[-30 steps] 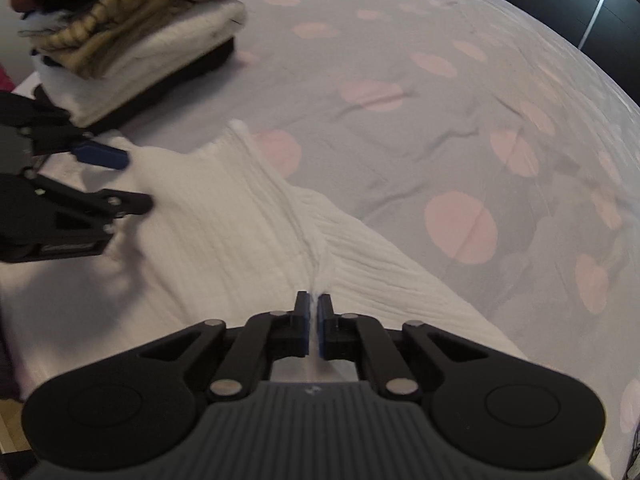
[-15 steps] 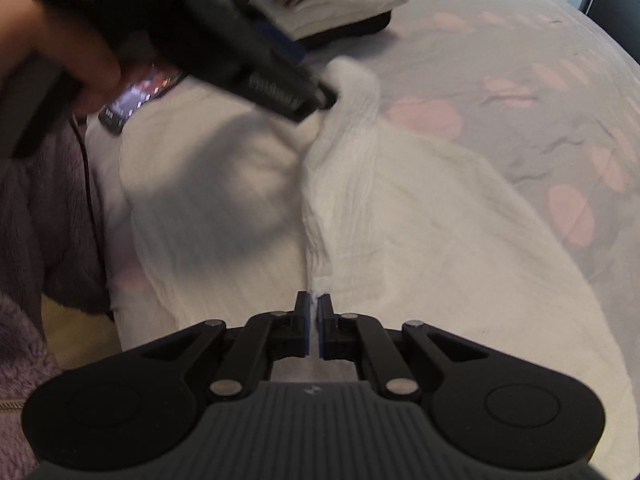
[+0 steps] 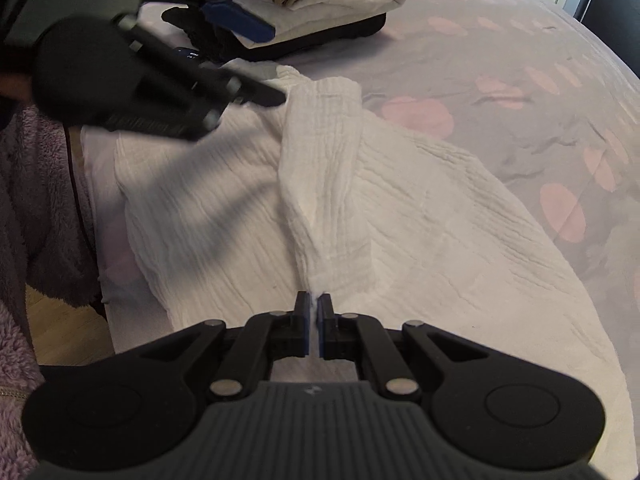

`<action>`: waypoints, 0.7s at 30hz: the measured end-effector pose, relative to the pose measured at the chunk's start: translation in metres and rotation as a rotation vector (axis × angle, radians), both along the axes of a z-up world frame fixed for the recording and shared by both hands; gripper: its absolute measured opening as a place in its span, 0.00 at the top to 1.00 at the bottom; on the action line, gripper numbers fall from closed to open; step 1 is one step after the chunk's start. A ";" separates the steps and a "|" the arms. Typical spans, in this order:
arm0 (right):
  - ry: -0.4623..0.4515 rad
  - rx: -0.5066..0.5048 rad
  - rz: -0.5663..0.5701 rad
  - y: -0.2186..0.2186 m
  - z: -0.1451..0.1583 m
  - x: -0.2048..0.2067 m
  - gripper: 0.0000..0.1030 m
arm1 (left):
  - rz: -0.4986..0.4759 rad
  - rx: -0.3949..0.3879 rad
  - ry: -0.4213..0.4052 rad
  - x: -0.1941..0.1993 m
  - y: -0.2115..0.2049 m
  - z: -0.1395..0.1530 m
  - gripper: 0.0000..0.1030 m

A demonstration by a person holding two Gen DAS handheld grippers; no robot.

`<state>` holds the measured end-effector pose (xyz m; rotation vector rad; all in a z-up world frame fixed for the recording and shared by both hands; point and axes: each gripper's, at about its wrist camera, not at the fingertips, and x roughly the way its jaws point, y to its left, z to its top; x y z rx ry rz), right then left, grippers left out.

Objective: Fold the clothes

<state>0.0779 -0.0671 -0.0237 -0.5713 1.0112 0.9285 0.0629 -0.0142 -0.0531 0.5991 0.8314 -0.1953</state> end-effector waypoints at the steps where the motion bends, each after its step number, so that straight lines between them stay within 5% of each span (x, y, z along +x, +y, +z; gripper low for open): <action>1: -0.001 0.001 -0.004 0.000 0.001 0.000 0.95 | -0.044 0.026 0.000 -0.004 -0.010 -0.006 0.54; 12: 0.002 0.024 -0.017 -0.006 0.005 -0.001 0.95 | -0.290 0.273 -0.009 -0.024 -0.065 -0.080 0.54; 15: 0.002 0.028 -0.016 -0.007 0.005 0.000 0.95 | -0.334 0.354 -0.024 -0.033 -0.070 -0.096 0.70; 21: 0.010 0.030 -0.017 -0.010 0.004 0.000 0.94 | -0.277 0.291 0.033 -0.038 -0.055 -0.095 0.96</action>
